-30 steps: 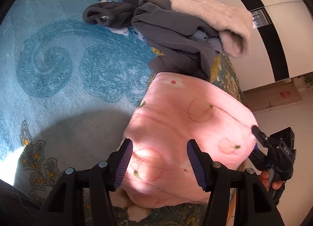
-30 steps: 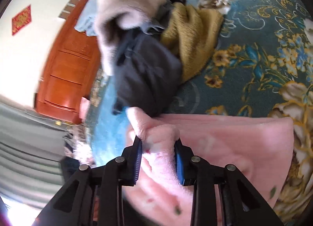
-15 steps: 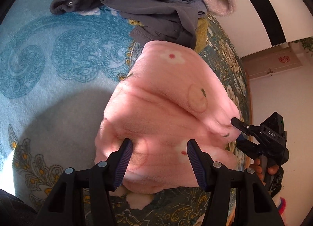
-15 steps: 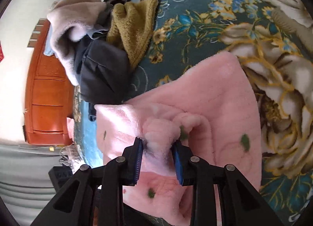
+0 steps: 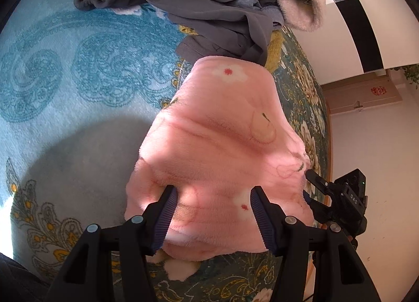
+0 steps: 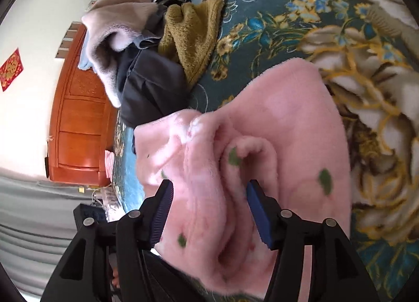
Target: Fold clothes
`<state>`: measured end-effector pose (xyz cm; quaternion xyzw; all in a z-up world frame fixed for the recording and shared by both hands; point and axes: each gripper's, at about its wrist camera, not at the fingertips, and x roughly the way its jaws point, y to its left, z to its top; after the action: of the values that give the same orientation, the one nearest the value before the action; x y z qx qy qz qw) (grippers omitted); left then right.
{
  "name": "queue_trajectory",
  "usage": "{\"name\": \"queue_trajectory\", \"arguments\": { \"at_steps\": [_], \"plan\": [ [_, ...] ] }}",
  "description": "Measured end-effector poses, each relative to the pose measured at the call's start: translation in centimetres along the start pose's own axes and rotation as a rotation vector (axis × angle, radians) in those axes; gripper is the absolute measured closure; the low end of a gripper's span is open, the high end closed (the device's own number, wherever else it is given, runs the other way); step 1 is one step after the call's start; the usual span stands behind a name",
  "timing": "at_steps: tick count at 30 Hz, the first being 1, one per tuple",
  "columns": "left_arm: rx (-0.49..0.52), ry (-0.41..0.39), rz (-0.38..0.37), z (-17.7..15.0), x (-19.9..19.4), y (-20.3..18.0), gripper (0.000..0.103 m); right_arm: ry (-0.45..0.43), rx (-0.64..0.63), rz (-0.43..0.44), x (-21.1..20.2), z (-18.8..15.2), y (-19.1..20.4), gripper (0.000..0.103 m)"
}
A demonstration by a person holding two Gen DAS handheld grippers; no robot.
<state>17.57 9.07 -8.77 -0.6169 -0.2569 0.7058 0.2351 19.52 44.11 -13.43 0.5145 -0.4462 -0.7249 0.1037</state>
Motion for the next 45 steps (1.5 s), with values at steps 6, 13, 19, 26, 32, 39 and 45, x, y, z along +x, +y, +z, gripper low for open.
{"name": "queue_trajectory", "arguments": {
  "at_steps": [6,13,19,26,32,39,45],
  "plan": [
    [-0.007,-0.021,-0.051,-0.1,-0.6,0.2,0.041,0.011,-0.042,-0.006,1.8,0.2,2.0,0.08],
    [0.071,-0.02,-0.264,-0.7,-1.7,-1.7,0.038,-0.065,-0.15,0.081,-4.9,0.5,6.6,0.082],
    [0.142,0.129,-0.127,-1.8,1.8,-3.0,0.038,-0.07,-0.122,-0.034,-6.4,0.7,4.2,0.082],
    [0.143,0.145,-0.118,-2.3,2.0,-3.1,0.038,-0.037,0.104,-0.067,-2.6,0.2,-4.1,0.082],
    [0.159,0.041,-0.128,-1.5,-1.3,-3.6,0.038,-0.025,-0.038,-0.114,-4.8,1.1,-0.4,0.073],
    [0.156,0.06,0.006,-2.2,0.0,-3.5,0.038,-0.129,-0.194,-0.211,-6.8,2.5,4.5,0.07],
    [0.172,0.149,0.154,-3.4,1.9,-3.1,0.038,-0.048,-0.228,-0.316,-1.9,2.8,2.6,0.068]
  ]
}}
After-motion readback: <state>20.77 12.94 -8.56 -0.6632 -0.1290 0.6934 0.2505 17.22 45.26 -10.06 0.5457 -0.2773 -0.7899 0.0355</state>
